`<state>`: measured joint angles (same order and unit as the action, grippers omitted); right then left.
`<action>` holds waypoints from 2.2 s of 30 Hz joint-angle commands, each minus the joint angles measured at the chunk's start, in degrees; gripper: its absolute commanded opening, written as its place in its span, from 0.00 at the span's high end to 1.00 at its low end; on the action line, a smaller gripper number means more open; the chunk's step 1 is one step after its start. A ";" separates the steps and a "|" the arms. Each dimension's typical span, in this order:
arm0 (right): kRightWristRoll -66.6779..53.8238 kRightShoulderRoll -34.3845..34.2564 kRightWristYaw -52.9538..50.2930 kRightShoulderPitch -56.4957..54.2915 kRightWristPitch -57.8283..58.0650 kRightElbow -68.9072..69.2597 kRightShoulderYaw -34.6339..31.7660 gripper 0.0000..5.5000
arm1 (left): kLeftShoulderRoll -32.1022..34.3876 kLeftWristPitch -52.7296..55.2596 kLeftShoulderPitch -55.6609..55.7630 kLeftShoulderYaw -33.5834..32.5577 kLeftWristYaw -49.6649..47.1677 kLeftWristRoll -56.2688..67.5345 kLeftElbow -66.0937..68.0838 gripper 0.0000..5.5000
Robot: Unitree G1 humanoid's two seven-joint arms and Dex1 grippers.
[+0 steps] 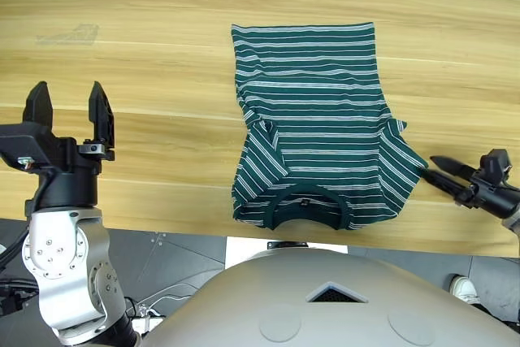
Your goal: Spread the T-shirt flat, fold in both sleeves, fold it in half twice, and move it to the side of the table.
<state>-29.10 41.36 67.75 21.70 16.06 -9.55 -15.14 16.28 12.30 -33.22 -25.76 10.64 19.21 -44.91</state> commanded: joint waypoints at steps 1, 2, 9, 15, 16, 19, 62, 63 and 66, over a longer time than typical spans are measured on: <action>1.42 0.72 1.65 2.06 1.18 -0.66 1.94 0.51 | -0.21 -0.30 -0.12 0.49 0.61 -1.11 0.46 0.41; 1.54 0.54 1.36 1.61 1.00 -1.08 1.78 0.52 | -0.36 -0.39 -0.12 0.69 0.64 -1.29 0.55 0.41; 2.24 -0.04 0.34 0.33 -0.47 -2.67 1.84 0.76 | -1.24 -0.99 -0.15 1.67 1.12 -2.02 1.37 0.41; 2.36 -0.30 -0.10 -0.39 -1.89 -3.69 2.52 0.96 | -2.16 -1.93 -0.72 3.61 1.71 -3.08 2.25 0.41; 2.30 -0.28 -0.08 -0.42 -2.01 -3.68 2.62 1.00 | -2.21 -2.07 -0.82 3.97 1.82 -3.29 2.34 0.41; -0.77 -0.43 1.42 -0.10 -0.15 -1.41 1.98 1.00 | -2.29 -2.37 -0.91 4.54 1.95 -3.70 2.63 0.41; 8.46 -5.93 -10.76 2.46 -6.75 27.03 17.84 0.94 | -2.34 -6.24 -2.85 15.12 4.64 -10.92 1.45 0.41; 3.45 -5.04 -8.30 3.29 -3.79 29.30 17.14 0.92 | -2.34 -6.27 -2.70 15.29 4.61 -11.01 1.64 0.41; -6.63 -3.02 -4.02 4.77 2.89 33.44 15.59 0.82 | -2.28 -6.43 -2.58 15.90 4.56 -11.33 2.03 0.41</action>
<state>-31.54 36.81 62.15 25.88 15.53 21.58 1.76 13.85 6.13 -35.87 -10.23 15.15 8.81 -43.21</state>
